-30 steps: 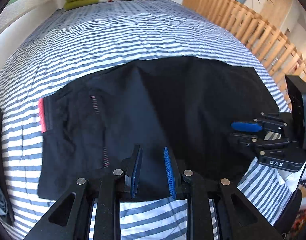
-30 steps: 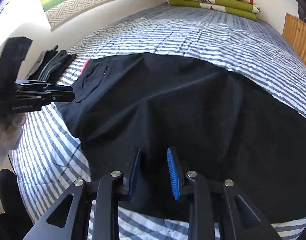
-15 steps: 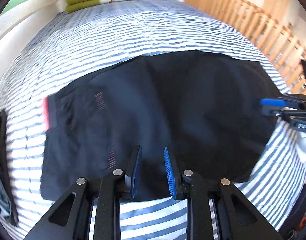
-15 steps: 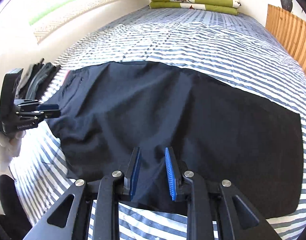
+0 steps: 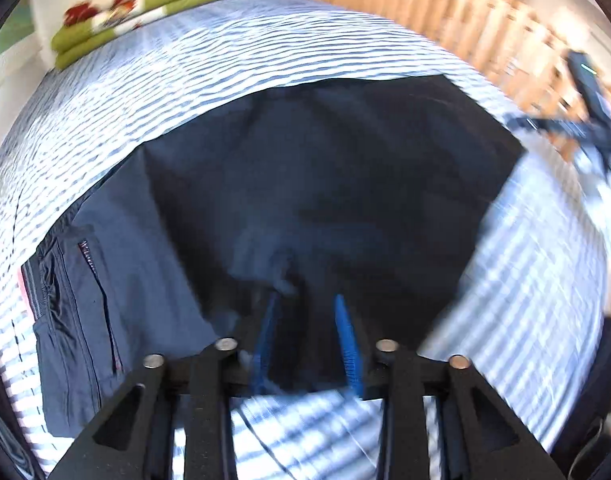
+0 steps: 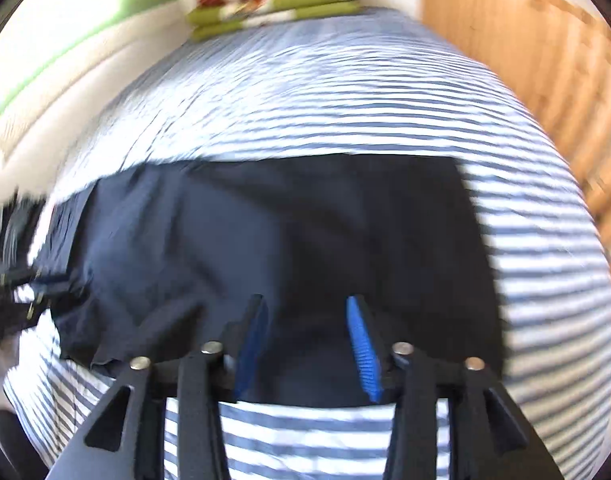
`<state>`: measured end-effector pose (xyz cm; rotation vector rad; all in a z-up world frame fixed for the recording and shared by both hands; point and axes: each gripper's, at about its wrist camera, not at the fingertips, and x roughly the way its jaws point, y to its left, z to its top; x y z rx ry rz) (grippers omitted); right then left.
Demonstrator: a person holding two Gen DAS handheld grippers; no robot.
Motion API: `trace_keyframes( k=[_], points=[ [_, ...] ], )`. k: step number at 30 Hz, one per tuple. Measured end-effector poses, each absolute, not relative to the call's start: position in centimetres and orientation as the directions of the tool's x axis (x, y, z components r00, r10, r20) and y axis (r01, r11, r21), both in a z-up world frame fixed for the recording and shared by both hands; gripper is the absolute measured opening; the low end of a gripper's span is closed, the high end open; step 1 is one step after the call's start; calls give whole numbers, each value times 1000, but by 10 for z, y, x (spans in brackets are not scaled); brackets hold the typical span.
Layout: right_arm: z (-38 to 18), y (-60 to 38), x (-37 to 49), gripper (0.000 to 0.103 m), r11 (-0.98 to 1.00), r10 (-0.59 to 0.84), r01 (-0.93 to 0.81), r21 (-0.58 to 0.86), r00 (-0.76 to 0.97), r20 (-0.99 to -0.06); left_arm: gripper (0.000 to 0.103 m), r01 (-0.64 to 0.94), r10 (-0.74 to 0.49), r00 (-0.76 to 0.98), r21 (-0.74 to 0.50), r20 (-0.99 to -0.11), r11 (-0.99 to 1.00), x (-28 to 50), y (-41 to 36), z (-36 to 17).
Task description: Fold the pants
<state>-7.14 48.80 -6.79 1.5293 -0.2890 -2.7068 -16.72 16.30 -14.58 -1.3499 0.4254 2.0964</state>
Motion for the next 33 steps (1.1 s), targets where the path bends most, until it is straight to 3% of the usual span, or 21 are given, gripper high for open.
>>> trace_keyframes(
  k=[5,10,13,15,17,18,19,20,21,23,30,33],
  points=[
    [-74,590,-52,45,-913,-46,-335,234,-485,-873,49,-703,293,-262,-26,-920,-711,-124,186,-141],
    [-107,639,-47,50,-867,-110,-393,306,-448,-887,58,-759,225,-305,94,-925,-644,-97,203,-156],
    [-113,636,-49,56,-862,-130,-381,334,-472,-872,59,-765,183,-318,138,-930,-628,-101,211,-166],
    [-114,632,-51,55,-857,-147,-371,357,-488,-860,59,-762,155,-327,163,-932,-627,-106,214,-174],
    [-116,616,-59,42,-877,-181,-314,364,-485,-856,59,-758,143,-317,159,-938,-633,-112,213,-181],
    [-116,607,-63,40,-901,-146,-299,315,-474,-868,54,-757,161,-317,147,-935,-637,-115,213,-181],
    [-115,597,-66,26,-921,-104,-288,263,-467,-878,42,-759,172,-312,136,-934,-637,-118,214,-182],
    [-115,592,-69,19,-929,-104,-274,249,-453,-885,34,-761,176,-305,128,-936,-636,-120,215,-181],
    [-113,588,-71,18,-929,-100,-277,245,-449,-888,18,-763,174,-306,132,-936,-632,-120,216,-180],
    [-106,583,-72,15,-937,-62,-281,207,-451,-890,11,-771,175,-310,140,-934,-622,-121,217,-177],
    [-66,574,-82,14,-956,93,-285,68,-513,-853,8,-766,244,-245,33,-938,-642,-125,205,-158],
    [-83,572,-94,14,-954,116,-299,27,-450,-885,22,-756,223,-174,-16,-959,-655,-126,204,-168]
  ],
)
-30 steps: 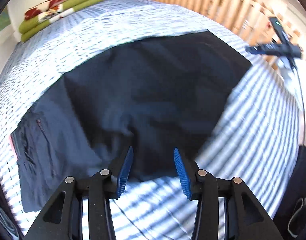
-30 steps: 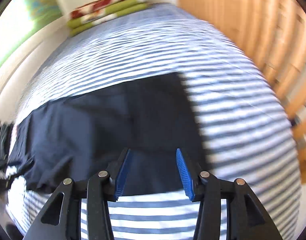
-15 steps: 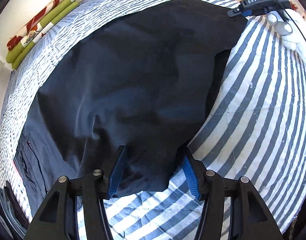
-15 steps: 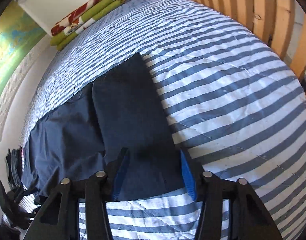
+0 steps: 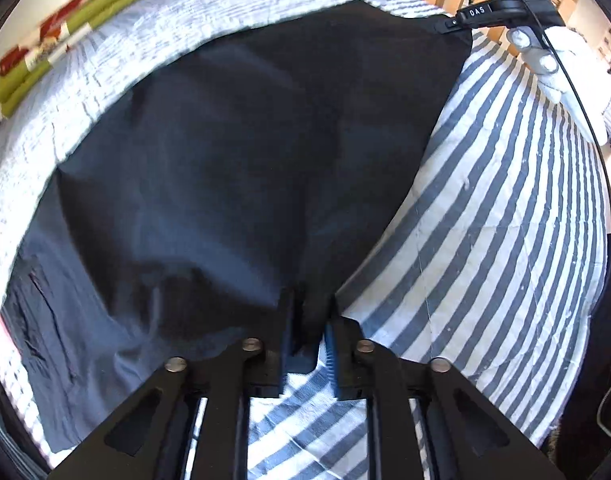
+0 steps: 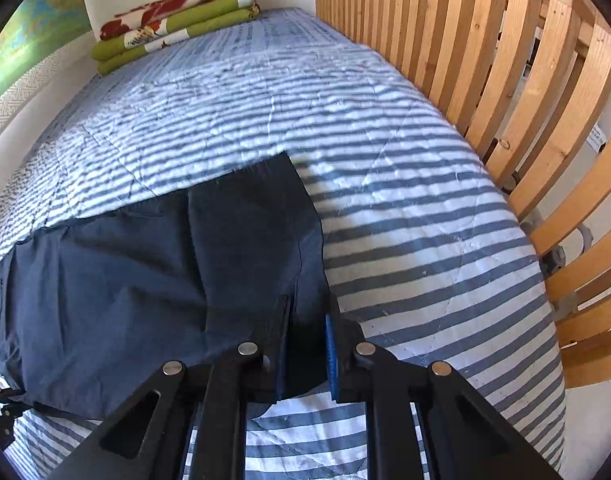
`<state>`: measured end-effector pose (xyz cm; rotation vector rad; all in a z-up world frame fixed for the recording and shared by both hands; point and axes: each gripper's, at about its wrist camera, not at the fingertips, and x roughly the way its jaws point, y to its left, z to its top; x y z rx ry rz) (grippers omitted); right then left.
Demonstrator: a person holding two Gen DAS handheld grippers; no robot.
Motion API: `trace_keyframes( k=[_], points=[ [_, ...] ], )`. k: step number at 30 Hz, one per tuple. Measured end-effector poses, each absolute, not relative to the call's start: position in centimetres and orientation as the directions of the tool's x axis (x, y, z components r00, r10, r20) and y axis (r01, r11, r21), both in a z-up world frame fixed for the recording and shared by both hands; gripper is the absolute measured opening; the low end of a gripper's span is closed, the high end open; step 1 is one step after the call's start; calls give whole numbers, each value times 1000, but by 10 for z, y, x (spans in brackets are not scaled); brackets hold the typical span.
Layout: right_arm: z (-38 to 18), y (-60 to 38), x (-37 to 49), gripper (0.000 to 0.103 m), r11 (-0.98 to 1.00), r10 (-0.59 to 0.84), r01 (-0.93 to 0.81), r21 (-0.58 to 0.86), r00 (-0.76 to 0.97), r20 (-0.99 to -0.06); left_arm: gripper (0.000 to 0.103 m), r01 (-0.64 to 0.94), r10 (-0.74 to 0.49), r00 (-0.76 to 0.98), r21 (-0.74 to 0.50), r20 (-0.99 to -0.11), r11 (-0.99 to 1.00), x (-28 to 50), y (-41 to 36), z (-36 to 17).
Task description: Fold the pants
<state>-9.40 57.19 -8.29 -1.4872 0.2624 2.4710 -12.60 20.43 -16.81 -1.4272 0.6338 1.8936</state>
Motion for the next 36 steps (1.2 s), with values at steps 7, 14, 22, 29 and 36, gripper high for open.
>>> trace_keyframes(
  k=[7,14,22,29,36],
  points=[
    [-82,584,-75,27,-935,128,-353,36,-427,-895,38,-718,325,-177,-104,-929,-688,-128,165,-129],
    [-1,545,-23,27,-963,6,-224,146,-563,-826,38,-535,360,-270,-172,-893,-827,-141,77,-75],
    [123,490,56,27,-974,-102,-76,214,-694,-713,38,-440,384,-447,-176,-807,-881,-81,-9,51],
    [228,464,68,28,-987,-106,8,161,-787,-608,38,-374,350,-593,-137,-725,-917,-78,-43,154],
    [209,414,-35,31,-998,-66,40,57,-786,-615,42,-249,206,-561,-73,-802,-966,-169,-60,78]
  ],
)
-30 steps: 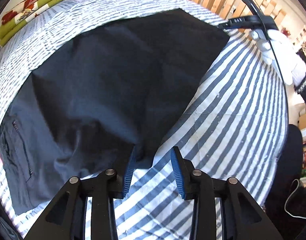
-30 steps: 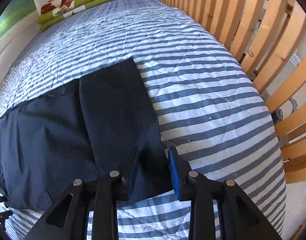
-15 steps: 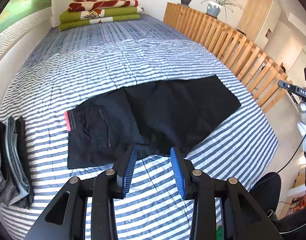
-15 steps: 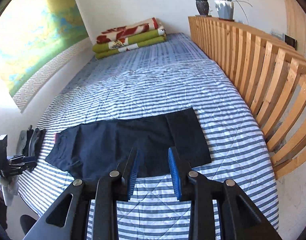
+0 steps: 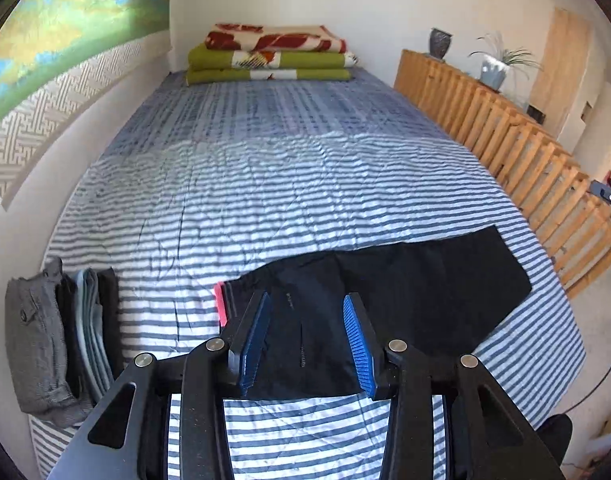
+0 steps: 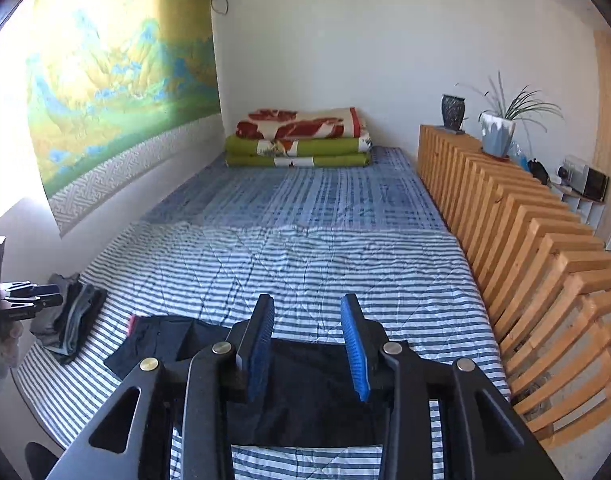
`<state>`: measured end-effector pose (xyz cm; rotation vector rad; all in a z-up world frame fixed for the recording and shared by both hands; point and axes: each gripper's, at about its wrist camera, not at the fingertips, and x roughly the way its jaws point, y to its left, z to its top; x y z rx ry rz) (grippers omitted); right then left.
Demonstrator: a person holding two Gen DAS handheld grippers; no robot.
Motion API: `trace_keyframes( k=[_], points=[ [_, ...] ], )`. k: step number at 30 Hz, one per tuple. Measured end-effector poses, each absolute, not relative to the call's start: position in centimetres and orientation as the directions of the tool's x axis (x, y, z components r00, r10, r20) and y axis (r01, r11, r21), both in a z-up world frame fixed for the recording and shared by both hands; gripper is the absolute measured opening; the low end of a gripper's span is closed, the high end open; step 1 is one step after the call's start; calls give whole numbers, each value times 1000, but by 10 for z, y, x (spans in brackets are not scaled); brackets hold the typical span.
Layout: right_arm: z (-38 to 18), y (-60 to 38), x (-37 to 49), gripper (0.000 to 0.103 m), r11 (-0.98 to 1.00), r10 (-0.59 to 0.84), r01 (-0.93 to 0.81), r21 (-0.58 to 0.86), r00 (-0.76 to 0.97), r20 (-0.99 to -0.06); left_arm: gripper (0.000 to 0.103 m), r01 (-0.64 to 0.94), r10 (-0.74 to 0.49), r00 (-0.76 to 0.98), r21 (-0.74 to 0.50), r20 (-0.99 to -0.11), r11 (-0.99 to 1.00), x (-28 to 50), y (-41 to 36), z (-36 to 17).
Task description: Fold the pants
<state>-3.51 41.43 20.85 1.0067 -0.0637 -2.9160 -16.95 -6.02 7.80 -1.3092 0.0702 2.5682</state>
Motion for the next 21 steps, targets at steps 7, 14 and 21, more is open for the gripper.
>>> trace_keyframes(
  k=[7,14,21],
  points=[
    [40,334,-135,31,-985,-144,164,58,-586,-797,41,-153,123,-438,-61,-891,-986,-246,-72,-74],
    [-71,274,-179,31,-971,-167,229,64,-467,-868,41,-133,125,-365,-82,-922,-988,-284,-74,-163],
    [-118,301,-204,31,-992,-80,126,24,-456,-886,41,-163,69,-427,2,-902,-987,-272,-72,-157]
  ],
)
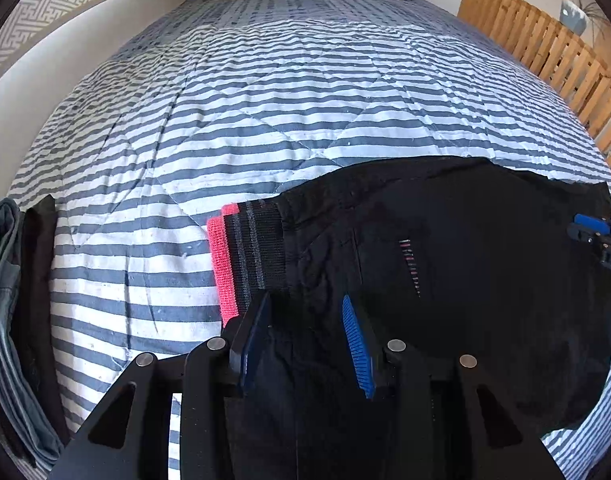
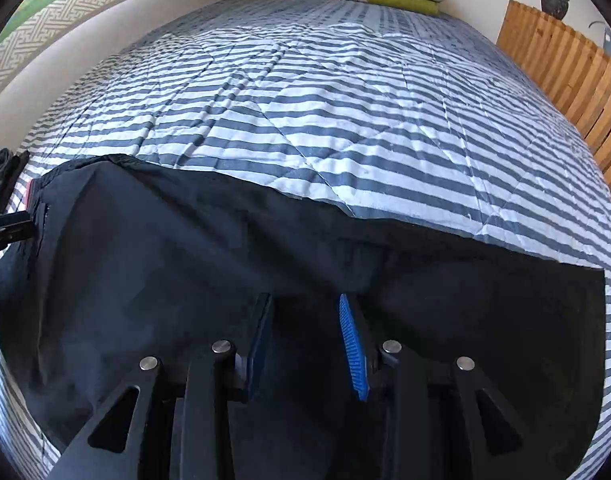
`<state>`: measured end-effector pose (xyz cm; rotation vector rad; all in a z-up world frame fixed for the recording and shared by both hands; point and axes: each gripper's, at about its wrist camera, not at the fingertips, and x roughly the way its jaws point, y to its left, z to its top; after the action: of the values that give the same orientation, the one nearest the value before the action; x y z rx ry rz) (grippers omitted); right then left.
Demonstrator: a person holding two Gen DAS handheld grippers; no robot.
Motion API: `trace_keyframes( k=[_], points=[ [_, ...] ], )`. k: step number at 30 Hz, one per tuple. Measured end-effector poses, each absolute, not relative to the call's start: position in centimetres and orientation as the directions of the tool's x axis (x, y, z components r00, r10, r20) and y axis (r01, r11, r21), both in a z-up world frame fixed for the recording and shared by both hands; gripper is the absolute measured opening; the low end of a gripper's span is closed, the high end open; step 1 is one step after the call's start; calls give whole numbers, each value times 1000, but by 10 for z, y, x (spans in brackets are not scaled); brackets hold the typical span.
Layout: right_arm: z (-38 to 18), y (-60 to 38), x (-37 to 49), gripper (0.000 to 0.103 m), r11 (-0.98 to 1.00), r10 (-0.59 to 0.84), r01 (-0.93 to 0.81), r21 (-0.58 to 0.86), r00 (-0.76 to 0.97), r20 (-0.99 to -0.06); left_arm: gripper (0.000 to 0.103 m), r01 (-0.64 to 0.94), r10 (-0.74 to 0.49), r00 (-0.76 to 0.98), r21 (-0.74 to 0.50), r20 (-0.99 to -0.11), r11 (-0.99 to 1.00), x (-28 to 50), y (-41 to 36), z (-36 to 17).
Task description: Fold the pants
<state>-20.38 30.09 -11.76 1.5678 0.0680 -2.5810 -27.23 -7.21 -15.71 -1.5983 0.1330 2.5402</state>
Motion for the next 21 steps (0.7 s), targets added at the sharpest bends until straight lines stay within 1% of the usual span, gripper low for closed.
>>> trace_keyframes(
  k=[2,3,4,5,8,9,10,11,13,16,18,20,21],
  points=[
    [-112,301,-202,30,-992,-79,123,26,-445,-892,41,-117,106,-444,-60,-890,-991,-262,-87,-145],
    [-106,301,-198,30,-990,-104,129,51,-450,-887,42,-86,116,-452,-86,-884,-993,-255,-97,-139],
    [-99,301,-192,30,-988,-128,134,74,-458,-880,45,-58,123,-460,-109,-879,-992,-247,-106,-133],
    [-91,300,-184,30,-986,-142,141,85,-468,-872,46,-43,135,-462,-130,-876,-991,-239,-114,-129],
    [-68,308,-156,31,-980,-192,140,139,-508,-840,46,-34,140,-467,-140,-873,-990,-212,-125,-116],
    [-62,317,-145,32,-979,-205,118,168,-520,-829,46,-43,150,-463,-147,-874,-988,-203,-125,-113],
    [-57,330,-133,34,-977,-211,89,194,-528,-822,46,-55,160,-462,-152,-872,-987,-195,-123,-109],
    [-54,345,-122,38,-978,-195,45,203,-540,-819,46,-76,172,-463,-155,-869,-985,-188,-119,-104],
    [-51,386,-97,42,-976,-126,-79,204,-562,-818,46,-121,182,-470,-141,-864,-983,-175,-104,-95],
    [-56,464,-60,42,-924,-39,-296,240,-554,-832,46,-202,225,-468,-144,-855,-969,-161,-72,-81],
    [-65,518,-33,42,-844,-20,-441,305,-542,-840,46,-255,248,-463,-140,-851,-957,-155,-48,-75],
    [-75,555,-12,43,-773,-20,-528,352,-535,-845,46,-295,249,-464,-117,-850,-948,-149,-25,-72],
    [-79,566,-6,43,-760,-2,-552,344,-526,-850,46,-313,253,-461,-110,-851,-943,-147,-15,-70]
  ],
)
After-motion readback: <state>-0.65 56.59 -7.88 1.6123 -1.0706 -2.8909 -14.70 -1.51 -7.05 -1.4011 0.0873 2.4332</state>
